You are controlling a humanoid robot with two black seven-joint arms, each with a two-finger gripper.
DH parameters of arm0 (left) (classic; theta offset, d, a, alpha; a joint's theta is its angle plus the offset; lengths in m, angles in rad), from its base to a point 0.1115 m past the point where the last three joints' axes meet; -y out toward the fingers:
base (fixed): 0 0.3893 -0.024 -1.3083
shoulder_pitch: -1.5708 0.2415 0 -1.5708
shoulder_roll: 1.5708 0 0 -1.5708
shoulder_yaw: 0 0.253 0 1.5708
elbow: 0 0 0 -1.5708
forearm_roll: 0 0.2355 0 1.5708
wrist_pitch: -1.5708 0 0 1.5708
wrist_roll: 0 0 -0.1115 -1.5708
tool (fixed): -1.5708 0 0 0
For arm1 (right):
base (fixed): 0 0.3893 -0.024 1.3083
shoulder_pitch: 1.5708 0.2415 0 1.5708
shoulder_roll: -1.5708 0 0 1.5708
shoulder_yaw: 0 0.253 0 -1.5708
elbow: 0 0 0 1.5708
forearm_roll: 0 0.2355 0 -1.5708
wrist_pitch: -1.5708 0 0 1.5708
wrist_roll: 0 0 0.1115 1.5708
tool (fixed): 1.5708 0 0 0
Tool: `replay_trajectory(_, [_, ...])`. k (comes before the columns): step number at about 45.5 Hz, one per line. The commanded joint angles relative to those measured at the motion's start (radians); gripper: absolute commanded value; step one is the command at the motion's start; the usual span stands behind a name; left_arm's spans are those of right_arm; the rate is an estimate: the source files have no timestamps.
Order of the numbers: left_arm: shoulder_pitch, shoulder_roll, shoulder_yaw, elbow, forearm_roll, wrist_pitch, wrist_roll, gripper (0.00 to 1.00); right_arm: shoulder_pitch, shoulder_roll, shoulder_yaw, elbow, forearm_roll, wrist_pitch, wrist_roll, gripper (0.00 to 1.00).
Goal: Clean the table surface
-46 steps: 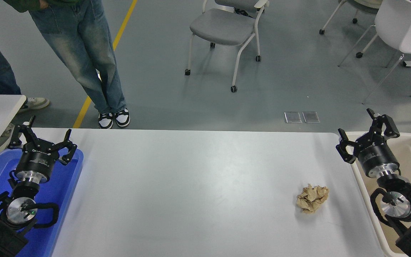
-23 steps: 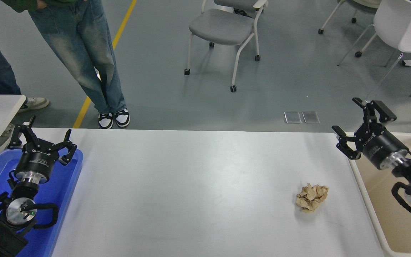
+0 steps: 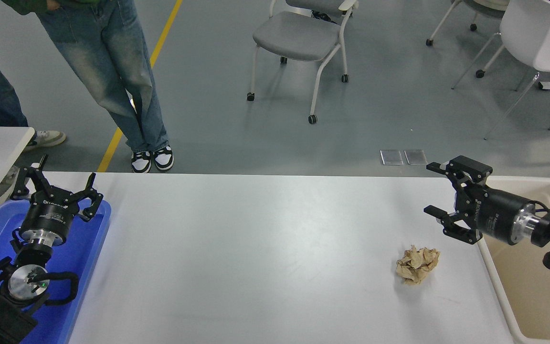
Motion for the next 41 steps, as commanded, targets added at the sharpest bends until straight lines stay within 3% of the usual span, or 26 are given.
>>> replay_trajectory(1, [0.000,0.000,0.000,0.000,0.000,0.000,0.000,1.00,0.119,0.040,-0.142,0.026,-0.070,-0.049,-0.163,1.00])
replay_trajectory(7, [0.000,-0.001,0.000,0.000,0.000,0.000,0.000,1.00,0.199,0.063,-0.250,-0.003,-0.138,-0.084,-0.244,1.00])
replay_trajectory(19, [-0.002,0.000,0.000,0.000,0.001,0.000,0.000,1.00,0.188,0.129,-0.330,-0.094,-0.119,-0.100,-0.427,1.00])
replay_trajectory(41, [0.000,0.000,0.000,0.000,0.000,0.000,0.000,1.00,0.205,0.265,-0.365,-0.276,-0.136,-0.106,-0.436,1.00])
